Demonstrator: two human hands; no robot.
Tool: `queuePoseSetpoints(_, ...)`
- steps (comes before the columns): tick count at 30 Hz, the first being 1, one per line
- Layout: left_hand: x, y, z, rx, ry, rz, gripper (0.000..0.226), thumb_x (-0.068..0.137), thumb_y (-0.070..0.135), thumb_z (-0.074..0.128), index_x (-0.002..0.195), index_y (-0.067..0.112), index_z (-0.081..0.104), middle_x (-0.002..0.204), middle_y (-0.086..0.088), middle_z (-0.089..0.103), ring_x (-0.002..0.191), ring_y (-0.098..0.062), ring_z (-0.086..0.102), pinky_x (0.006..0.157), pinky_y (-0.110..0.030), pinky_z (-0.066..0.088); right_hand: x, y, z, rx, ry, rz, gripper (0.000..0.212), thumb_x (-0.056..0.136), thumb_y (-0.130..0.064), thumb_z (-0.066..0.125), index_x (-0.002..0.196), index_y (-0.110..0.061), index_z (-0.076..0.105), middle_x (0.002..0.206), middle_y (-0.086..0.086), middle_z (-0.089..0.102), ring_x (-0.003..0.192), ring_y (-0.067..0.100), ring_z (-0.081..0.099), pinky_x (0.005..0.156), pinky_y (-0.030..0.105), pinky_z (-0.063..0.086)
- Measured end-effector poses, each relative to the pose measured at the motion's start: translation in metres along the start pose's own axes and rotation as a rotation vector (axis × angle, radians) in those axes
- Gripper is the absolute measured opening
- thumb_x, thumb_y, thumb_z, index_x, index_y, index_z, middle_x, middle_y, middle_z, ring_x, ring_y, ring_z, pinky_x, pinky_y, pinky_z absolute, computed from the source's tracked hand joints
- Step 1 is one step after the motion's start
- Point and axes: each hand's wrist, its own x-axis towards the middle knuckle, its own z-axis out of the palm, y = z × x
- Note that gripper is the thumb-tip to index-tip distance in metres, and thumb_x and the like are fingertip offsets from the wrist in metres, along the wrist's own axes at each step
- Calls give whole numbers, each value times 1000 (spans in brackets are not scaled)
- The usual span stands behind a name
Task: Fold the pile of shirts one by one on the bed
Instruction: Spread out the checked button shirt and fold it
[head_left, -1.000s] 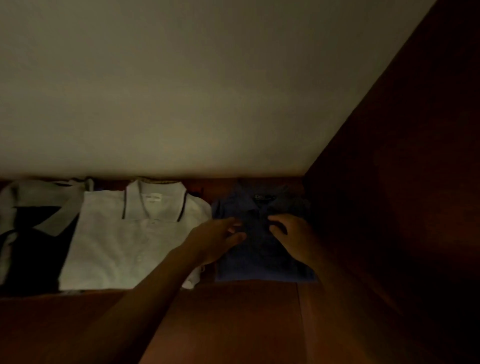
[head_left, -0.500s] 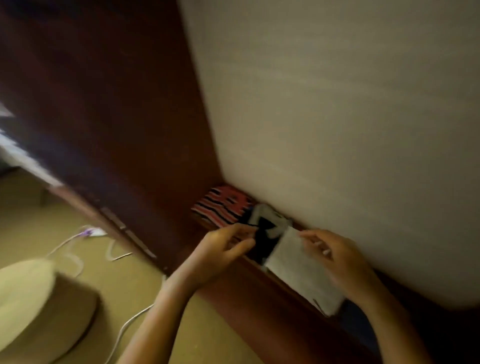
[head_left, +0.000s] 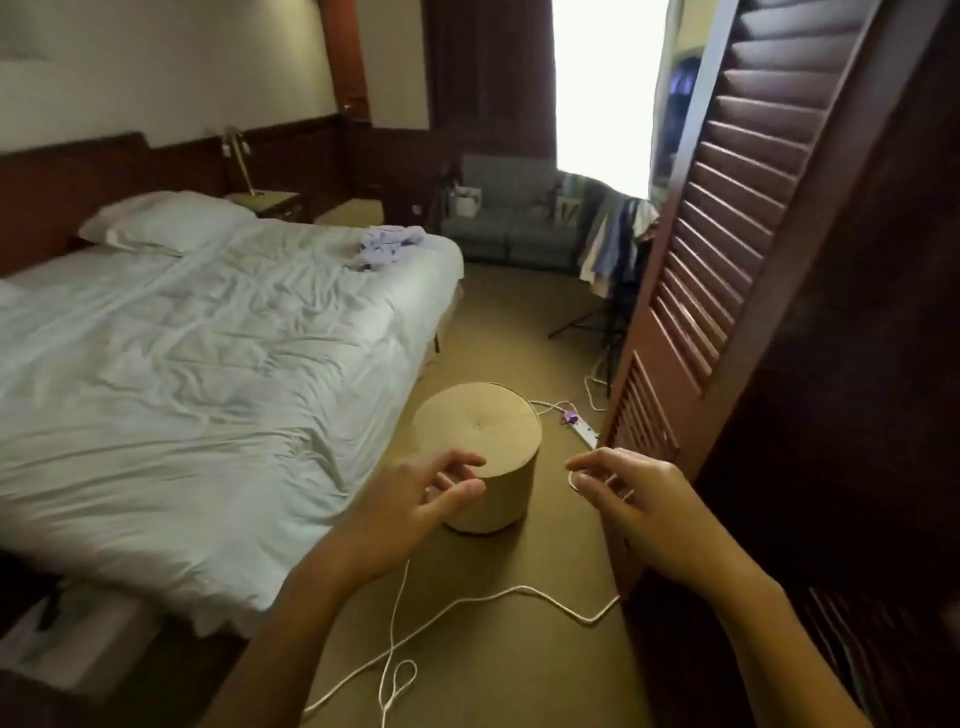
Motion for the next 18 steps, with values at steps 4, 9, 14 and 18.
queuePoseSetpoints(4, -11, -44, -54, -67, 170, -122, 24, 94, 50, 60, 115, 41, 67, 98, 21, 69, 91, -2, 67, 75, -14, 51, 85, -28, 41, 6, -131, -125, 33, 89, -66, 41, 114, -54, 59, 106, -28, 62, 95, -5, 61, 78, 28, 58)
queuePoseSetpoints(9, 38, -80, -96, -99, 238, -188, 21, 94, 44, 64, 114, 37, 69, 99, 15, 71, 92, -9, 69, 81, -22, 56, 181, -49, 69, -25, -203, -241, 32, 92, -62, 42, 115, -51, 60, 102, -28, 63, 92, -7, 59, 74, 22, 54)
queuePoseSetpoints(14, 139, -100, -129, -48, 260, -159, 30, 92, 49, 60, 119, 35, 67, 104, 17, 71, 99, 2, 65, 82, -14, 52, 292, -38, 67, -137, -170, -315, 22, 96, -50, 52, 115, -45, 63, 96, -29, 60, 85, -10, 57, 63, 10, 42)
queuePoseSetpoints(18, 222, -116, -152, -30, 298, -154, 28, 95, 42, 61, 118, 30, 68, 106, 13, 71, 99, 5, 63, 83, -9, 48, 383, -17, 58, -160, -143, -343, 22, 96, -45, 56, 115, -42, 65, 92, -30, 57, 81, -10, 59, 60, 6, 43)
